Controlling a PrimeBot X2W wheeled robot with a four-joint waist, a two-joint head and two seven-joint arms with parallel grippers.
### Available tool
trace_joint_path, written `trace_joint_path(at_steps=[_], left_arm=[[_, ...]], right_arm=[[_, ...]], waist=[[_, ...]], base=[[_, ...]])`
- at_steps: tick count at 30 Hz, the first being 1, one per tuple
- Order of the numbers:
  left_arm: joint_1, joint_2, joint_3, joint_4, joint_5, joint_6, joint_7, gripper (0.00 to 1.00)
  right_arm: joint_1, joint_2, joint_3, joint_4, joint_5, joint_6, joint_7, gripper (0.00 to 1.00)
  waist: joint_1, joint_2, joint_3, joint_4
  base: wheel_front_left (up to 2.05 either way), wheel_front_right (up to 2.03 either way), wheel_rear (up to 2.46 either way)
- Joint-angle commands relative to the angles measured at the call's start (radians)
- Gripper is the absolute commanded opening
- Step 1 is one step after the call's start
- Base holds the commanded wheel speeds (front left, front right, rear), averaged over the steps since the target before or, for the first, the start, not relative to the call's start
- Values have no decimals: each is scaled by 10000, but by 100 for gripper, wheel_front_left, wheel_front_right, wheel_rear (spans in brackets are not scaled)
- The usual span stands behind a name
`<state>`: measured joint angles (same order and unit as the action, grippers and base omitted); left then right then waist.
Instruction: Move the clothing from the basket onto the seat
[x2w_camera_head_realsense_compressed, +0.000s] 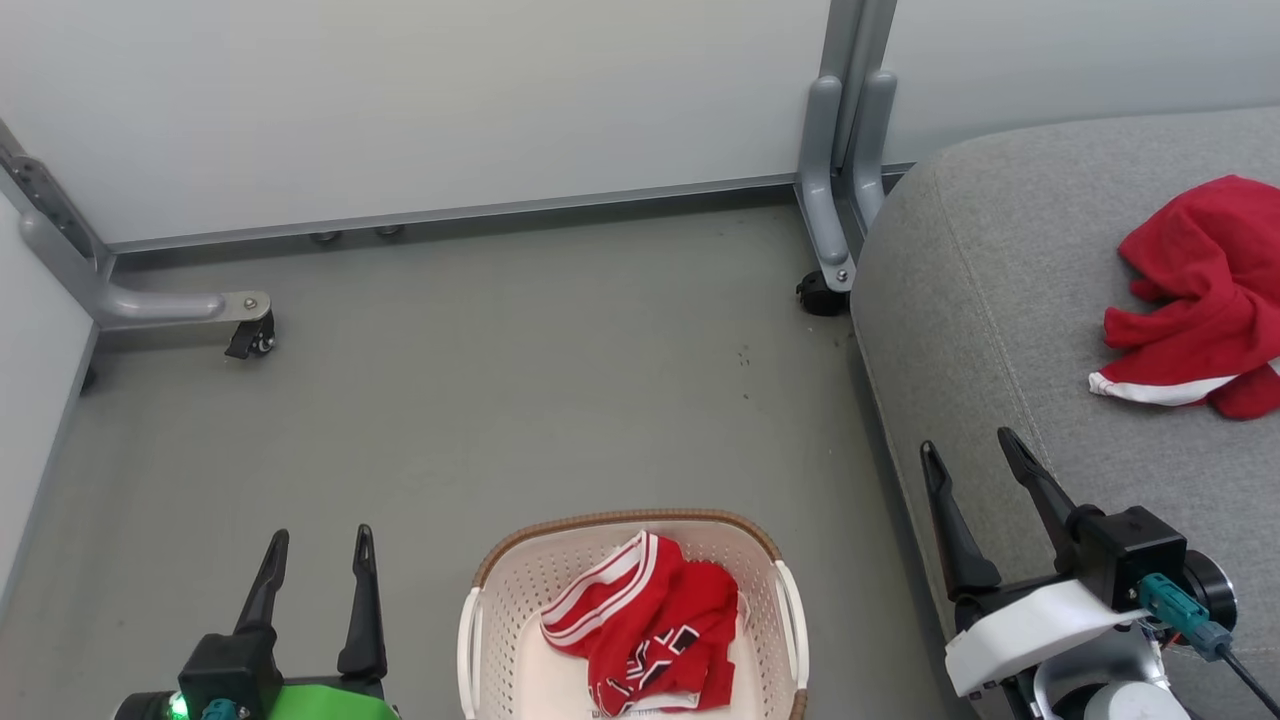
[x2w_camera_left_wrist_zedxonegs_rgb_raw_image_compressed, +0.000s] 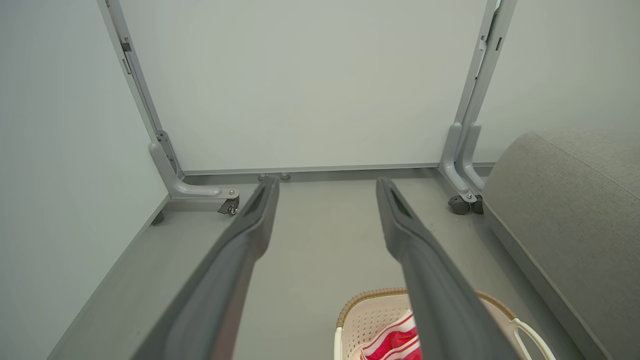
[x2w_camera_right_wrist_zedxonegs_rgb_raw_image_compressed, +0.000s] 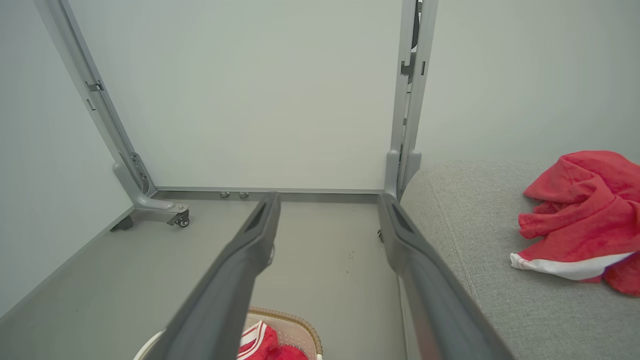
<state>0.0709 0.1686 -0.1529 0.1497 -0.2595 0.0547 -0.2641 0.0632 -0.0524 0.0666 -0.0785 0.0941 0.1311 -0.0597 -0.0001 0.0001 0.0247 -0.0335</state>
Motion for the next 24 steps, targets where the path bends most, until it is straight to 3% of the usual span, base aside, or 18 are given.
trace_joint_path(at_steps=[1, 15, 24], left_arm=[[-76, -39, 78, 42, 29, -48, -5, 100], [-396, -222, 116, 50, 305, -231, -4, 100], [-1944, -539, -1020, 883, 1093, -693, 18, 100]], right_arm=[[148, -19, -19, -53, 42, -6, 20, 100], [-51, -7, -52, -108, 186, -6, 26, 100], [-753, -45, -36, -492, 86, -6, -125, 100]], waist=[[1, -1, 15, 1], [1, -1, 312, 102], [1, -1, 1651, 199]], base=[[0, 0, 0], [0, 0, 0], [0, 0, 0]])
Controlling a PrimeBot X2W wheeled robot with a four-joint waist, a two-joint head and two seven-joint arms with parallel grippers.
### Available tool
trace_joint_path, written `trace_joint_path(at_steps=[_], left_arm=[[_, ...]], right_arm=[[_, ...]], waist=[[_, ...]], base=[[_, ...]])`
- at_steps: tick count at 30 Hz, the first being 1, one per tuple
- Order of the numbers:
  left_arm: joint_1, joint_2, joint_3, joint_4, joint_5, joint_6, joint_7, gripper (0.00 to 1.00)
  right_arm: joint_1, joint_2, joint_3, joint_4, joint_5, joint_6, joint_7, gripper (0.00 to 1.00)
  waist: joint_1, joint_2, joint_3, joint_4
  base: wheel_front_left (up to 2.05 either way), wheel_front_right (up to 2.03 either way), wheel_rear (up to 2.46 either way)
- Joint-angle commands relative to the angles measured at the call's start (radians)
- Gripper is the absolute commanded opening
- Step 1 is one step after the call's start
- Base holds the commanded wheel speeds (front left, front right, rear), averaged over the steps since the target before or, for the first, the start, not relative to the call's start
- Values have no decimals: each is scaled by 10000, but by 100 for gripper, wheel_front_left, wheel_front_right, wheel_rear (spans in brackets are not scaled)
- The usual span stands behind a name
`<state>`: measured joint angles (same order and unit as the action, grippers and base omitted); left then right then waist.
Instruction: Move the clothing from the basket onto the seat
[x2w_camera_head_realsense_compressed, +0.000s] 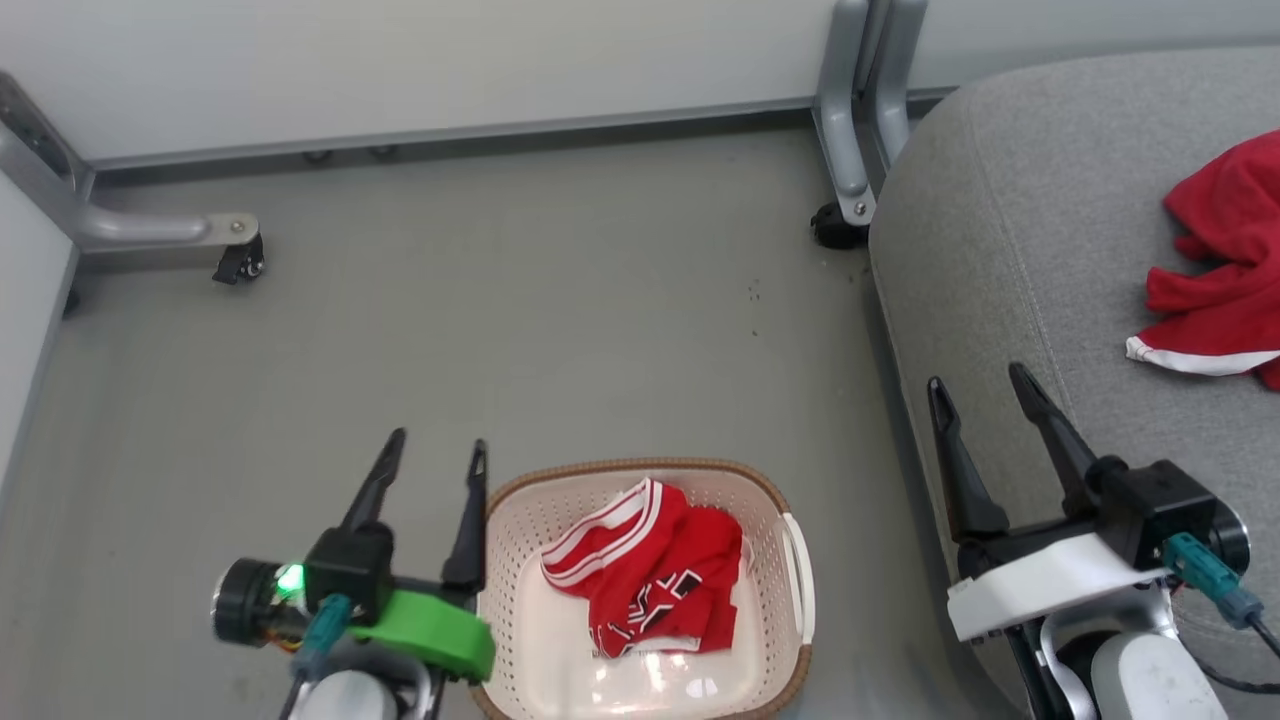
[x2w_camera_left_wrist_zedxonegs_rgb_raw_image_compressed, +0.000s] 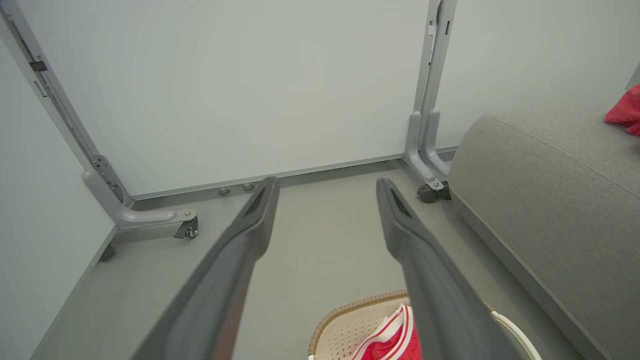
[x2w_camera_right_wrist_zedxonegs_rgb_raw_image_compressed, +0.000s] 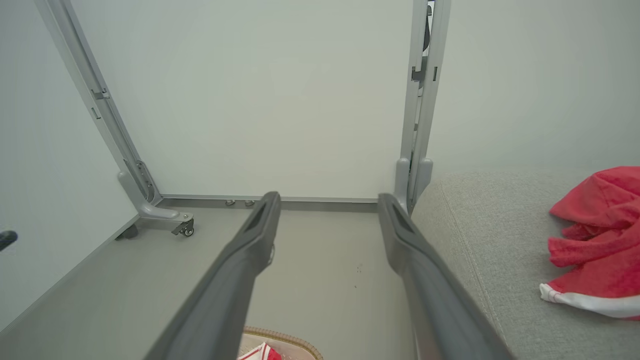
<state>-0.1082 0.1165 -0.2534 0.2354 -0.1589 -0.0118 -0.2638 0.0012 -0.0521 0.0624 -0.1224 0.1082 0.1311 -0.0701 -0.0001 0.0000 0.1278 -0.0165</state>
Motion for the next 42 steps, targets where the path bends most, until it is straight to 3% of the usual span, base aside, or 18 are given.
trace_joint_path(at_steps=[1, 6, 14, 28, 42], left_arm=[[-460, -92, -226, 256, 183, -103, 33, 100], [-1678, -437, -1105, 1342, 398, -311, 123, 100], [-3756, -623, -2412, 3331, 844, -54, 179, 100], [-6328, -625, -4952, 6501, -1054, 173, 590, 100], [-8026, -622, -5675, 8977, -1842, 470, 689, 100]], right_arm=[[-278, -73, 30, -118, -68, -6, -51, 100], [-826, -148, 77, -366, -141, -6, -172, 100], [-1901, -175, 396, -727, -176, -6, -495, 100], [-3208, -67, 988, -1114, -290, -6, -1183, 100], [-3840, -9, 1485, -1216, -96, -6, -1649, 100]], waist=[[1, 0, 857, 4], [1, 0, 1899, -168], [1, 0, 3882, -646], [1, 0, 6651, -1529], [1, 0, 8370, -2178]], base=[[0, 0, 0], [0, 0, 0], [0, 0, 0], [0, 0, 0], [0, 0, 0]])
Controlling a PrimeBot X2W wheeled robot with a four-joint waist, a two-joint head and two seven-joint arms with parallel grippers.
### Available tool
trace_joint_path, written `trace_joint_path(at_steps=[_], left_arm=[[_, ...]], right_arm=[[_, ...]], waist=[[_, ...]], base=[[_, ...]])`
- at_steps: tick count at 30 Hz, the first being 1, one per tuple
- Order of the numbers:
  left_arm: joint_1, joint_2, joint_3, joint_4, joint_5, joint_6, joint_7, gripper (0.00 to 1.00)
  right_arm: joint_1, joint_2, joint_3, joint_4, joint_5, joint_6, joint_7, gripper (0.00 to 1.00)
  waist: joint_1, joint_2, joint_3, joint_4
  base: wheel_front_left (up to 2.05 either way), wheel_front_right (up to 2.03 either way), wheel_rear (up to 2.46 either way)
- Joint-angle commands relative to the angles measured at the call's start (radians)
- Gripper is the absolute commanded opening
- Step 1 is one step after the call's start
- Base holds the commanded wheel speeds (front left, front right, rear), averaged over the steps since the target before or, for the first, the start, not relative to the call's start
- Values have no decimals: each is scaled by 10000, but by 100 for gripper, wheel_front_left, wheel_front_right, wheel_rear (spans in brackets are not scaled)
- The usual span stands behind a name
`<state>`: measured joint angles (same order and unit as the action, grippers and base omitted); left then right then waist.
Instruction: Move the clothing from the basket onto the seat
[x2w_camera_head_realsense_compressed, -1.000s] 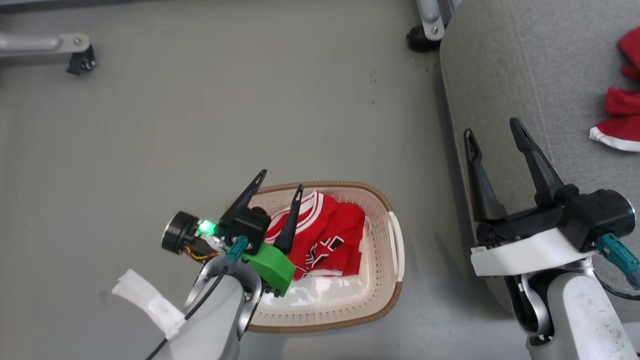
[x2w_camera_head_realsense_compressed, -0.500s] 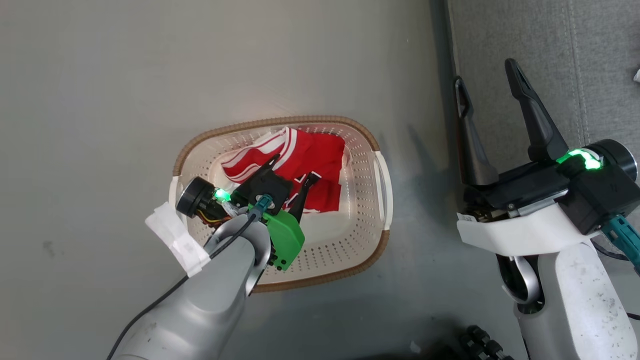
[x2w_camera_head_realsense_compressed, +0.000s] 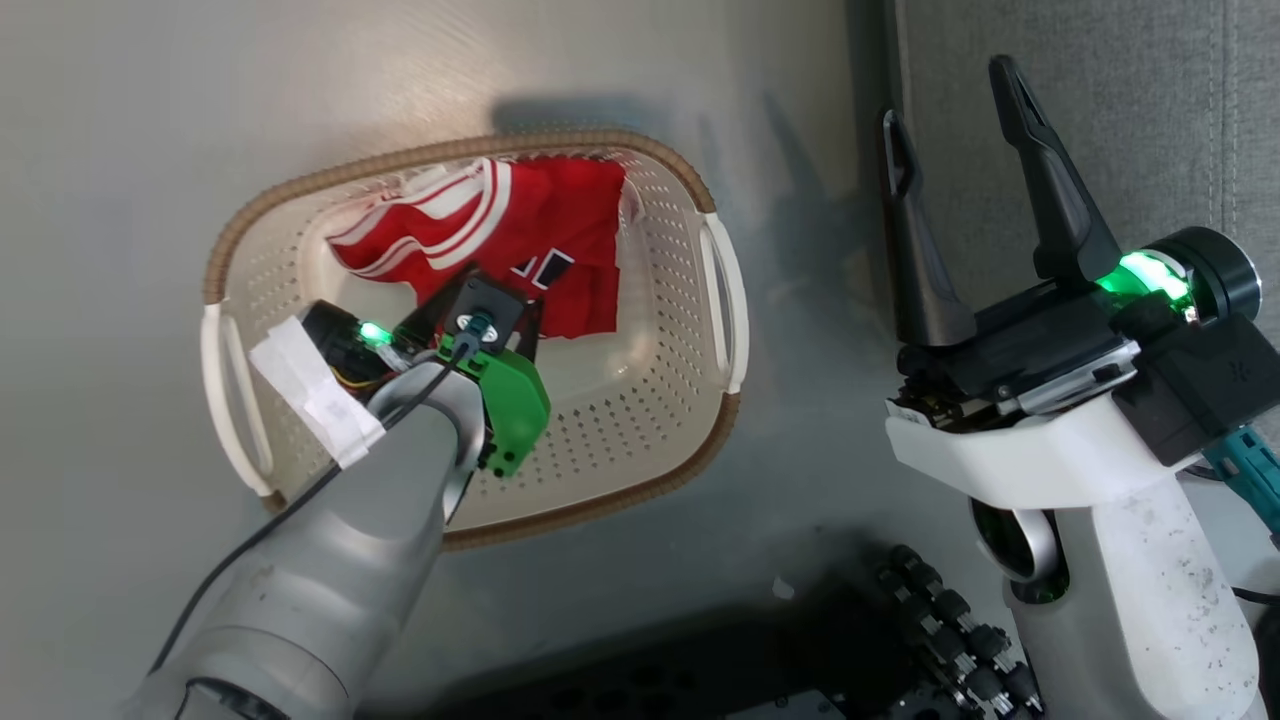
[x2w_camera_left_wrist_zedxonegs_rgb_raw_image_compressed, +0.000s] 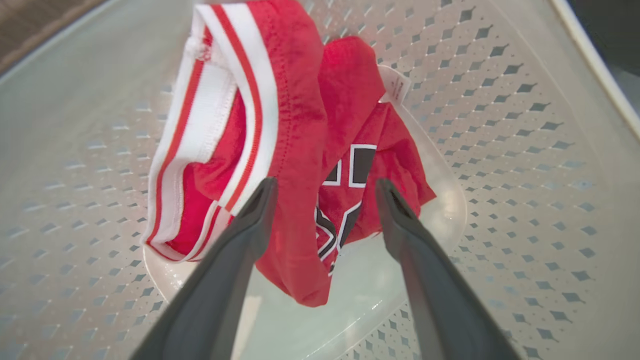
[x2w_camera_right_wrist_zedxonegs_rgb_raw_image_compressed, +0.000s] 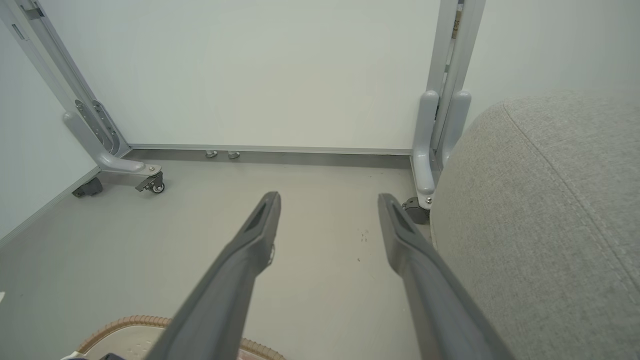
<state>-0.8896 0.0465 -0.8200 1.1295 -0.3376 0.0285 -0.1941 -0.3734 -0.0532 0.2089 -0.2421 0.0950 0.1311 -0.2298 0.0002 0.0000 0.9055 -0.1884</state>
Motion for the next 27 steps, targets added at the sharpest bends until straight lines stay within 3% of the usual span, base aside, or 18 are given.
trace_joint_path(at_steps=[1, 13, 21, 23, 27], left_arm=[[-312, 77, -33, 193, -20, 103, -11, 100], [-1193, 442, -106, 1345, 71, 821, 153, 100], [-1491, 743, -104, 1530, -73, 920, 764, 98], [-1524, 808, -76, 1546, -136, 820, 924, 0], [-1541, 875, -90, 1557, -210, 758, 970, 0]], right_arm=[[-121, 7, 51, -11, 64, -6, -83, 100], [-309, 25, 454, 228, 570, -6, -307, 100], [-433, 24, 680, 322, 854, -6, -353, 100], [-454, 24, 688, 301, 890, -6, -359, 100], [-476, 24, 651, 203, 946, -6, -362, 100]], waist=[[-2, 0, 662, -490], [-2, 0, 1245, -973], [-2, 0, 1464, -1205], [-2, 0, 1487, -1245], [-2, 0, 1461, -1288]], base=[[0, 0, 0], [0, 0, 0], [0, 0, 0], [0, 0, 0], [0, 0, 0]])
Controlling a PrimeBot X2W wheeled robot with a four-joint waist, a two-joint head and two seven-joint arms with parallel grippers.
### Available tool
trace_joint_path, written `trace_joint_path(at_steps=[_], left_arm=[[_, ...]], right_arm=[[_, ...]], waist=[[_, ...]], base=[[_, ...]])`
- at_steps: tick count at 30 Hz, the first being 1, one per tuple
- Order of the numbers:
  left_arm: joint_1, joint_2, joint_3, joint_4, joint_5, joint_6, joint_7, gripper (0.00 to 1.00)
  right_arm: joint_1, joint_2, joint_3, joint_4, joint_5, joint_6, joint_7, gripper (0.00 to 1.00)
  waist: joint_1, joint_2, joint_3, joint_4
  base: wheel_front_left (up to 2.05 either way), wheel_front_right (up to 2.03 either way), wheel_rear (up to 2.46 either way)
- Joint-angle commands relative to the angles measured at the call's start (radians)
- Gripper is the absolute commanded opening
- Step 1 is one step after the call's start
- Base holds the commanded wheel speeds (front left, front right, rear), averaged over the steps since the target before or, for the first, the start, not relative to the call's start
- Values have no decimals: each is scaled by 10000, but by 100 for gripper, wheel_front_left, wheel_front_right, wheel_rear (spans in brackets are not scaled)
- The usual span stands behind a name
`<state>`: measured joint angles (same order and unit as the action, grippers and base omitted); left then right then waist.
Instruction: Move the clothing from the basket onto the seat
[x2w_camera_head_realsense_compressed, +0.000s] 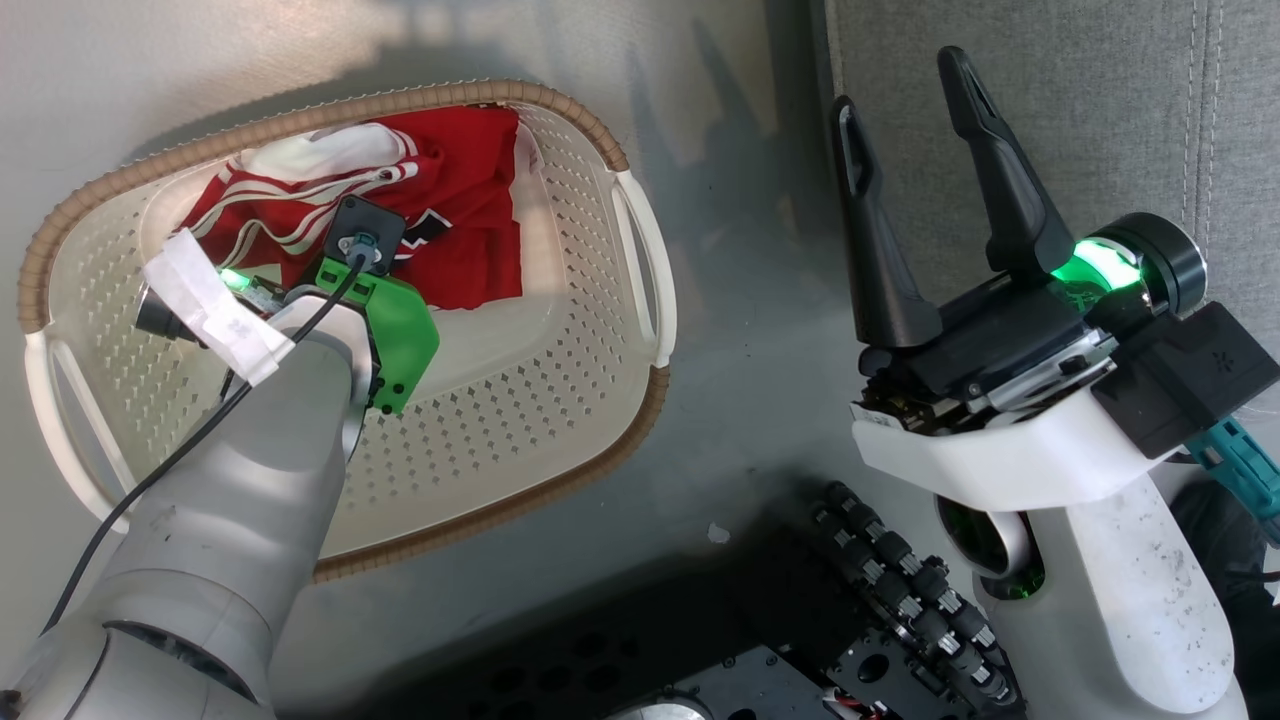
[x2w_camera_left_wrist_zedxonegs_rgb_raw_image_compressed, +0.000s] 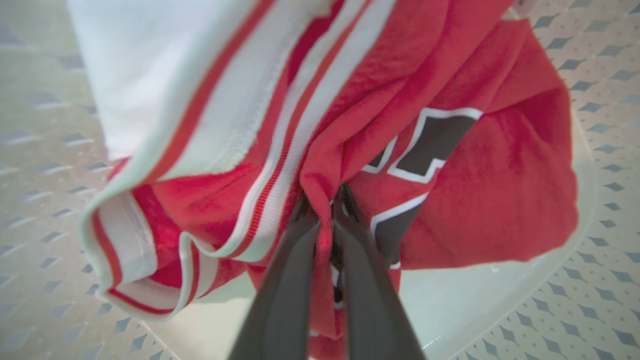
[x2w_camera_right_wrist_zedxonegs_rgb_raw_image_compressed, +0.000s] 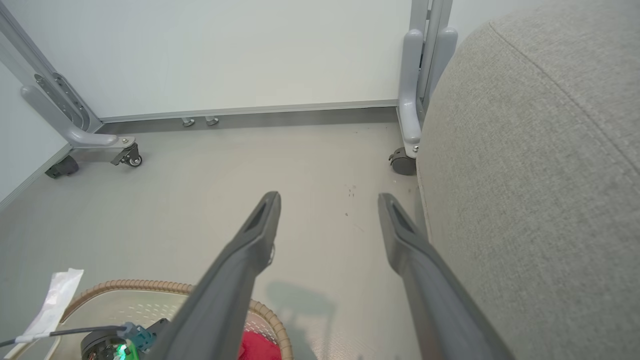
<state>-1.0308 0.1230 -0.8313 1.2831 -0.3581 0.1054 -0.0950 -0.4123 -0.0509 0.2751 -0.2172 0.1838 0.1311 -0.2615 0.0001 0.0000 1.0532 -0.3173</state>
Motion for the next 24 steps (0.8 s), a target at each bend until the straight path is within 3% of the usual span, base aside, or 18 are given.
trace_joint_path(at_steps=[1, 11, 16, 24], left_arm=[[-122, 119, 23, 25, -29, -37, -35, 0], [517, -75, 49, 35, -404, -592, -865, 0], [1046, -271, 140, -119, -585, -905, -1524, 0], [1987, -473, 602, -1230, -1038, -1167, -1711, 0]], right_arm=[[-91, 1, -29, -64, 48, -6, -48, 100], [-36, -3, 21, 158, -123, -6, -49, 100], [247, -7, -136, 446, -352, -7, -45, 100], [774, -13, -605, 974, -467, -7, -39, 100]], waist=[[-1, 0, -43, 2], [-1, 0, -1060, 273], [-1, 0, -2027, 634], [-1, 0, -3707, 1198]], base=[[0, 0, 0], [0, 0, 0], [0, 0, 0], [0, 0, 0]])
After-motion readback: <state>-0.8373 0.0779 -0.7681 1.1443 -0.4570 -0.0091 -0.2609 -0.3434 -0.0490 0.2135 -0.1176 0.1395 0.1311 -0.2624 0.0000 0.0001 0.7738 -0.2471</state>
